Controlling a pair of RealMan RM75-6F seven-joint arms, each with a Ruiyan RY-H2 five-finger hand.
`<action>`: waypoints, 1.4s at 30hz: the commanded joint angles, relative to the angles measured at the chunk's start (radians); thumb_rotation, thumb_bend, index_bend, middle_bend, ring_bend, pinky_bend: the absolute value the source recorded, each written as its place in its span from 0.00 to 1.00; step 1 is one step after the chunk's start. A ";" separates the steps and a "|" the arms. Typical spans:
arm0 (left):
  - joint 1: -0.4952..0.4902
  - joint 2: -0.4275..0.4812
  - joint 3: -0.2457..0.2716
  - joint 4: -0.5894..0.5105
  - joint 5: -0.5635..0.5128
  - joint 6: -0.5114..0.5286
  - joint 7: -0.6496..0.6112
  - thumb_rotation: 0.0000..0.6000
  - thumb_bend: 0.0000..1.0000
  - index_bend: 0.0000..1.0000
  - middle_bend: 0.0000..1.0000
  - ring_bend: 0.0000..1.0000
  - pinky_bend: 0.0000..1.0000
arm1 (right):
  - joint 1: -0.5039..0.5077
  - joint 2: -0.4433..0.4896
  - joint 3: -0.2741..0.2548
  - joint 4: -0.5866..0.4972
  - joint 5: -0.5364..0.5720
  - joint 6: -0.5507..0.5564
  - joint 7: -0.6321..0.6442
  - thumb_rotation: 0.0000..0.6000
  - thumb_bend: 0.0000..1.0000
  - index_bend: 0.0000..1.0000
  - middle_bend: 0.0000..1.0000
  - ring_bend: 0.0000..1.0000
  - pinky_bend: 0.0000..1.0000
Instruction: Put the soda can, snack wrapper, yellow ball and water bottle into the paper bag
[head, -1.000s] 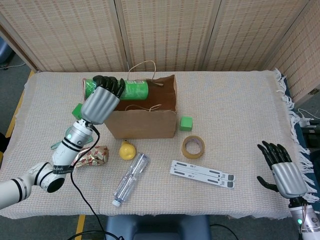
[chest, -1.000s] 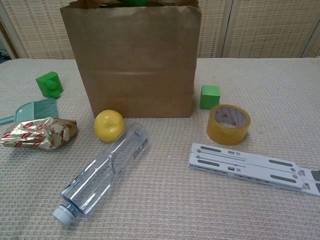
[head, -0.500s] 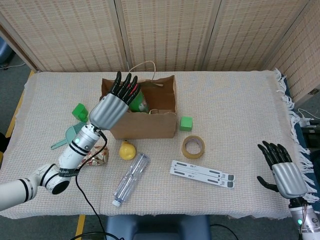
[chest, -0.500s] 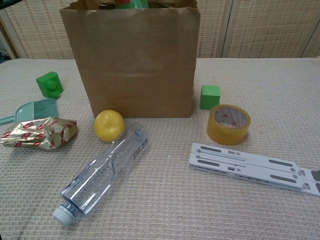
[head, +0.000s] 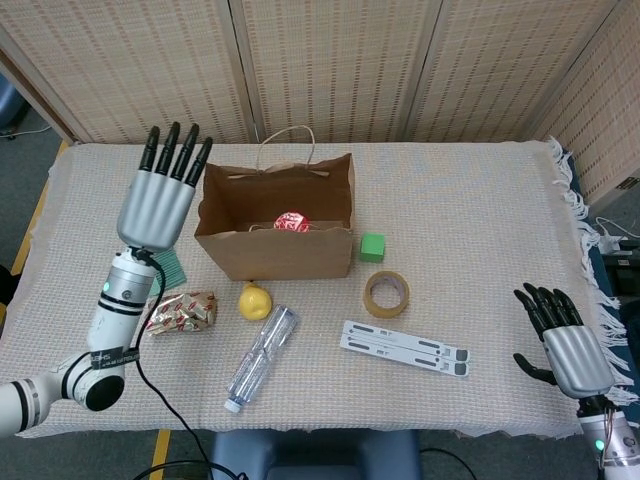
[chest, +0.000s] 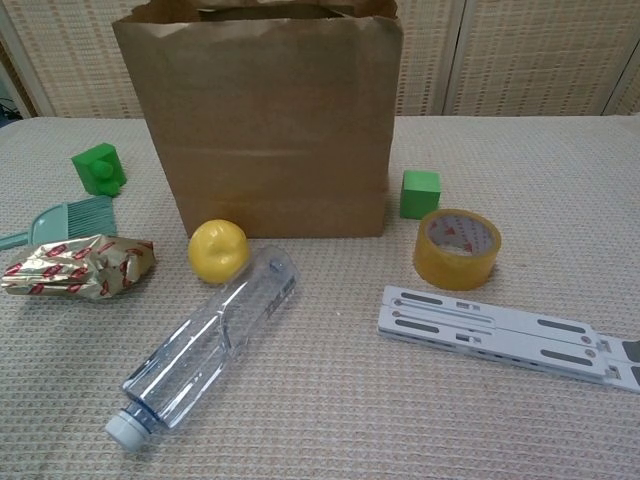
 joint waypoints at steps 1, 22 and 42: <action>0.123 0.106 -0.027 -0.103 -0.075 0.091 -0.119 1.00 0.46 0.07 0.00 0.00 0.17 | 0.000 0.000 -0.001 -0.002 0.000 -0.001 -0.001 1.00 0.13 0.00 0.00 0.00 0.00; 0.374 0.115 0.324 -0.168 0.047 -0.102 -0.367 1.00 0.33 0.00 0.00 0.00 0.08 | 0.008 -0.004 -0.003 -0.019 0.008 -0.024 -0.019 1.00 0.13 0.00 0.00 0.00 0.00; 0.223 -0.153 0.303 0.106 -0.227 -0.282 -0.182 1.00 0.33 0.00 0.00 0.00 0.06 | 0.010 0.009 -0.003 -0.027 0.023 -0.036 0.001 1.00 0.13 0.00 0.00 0.00 0.00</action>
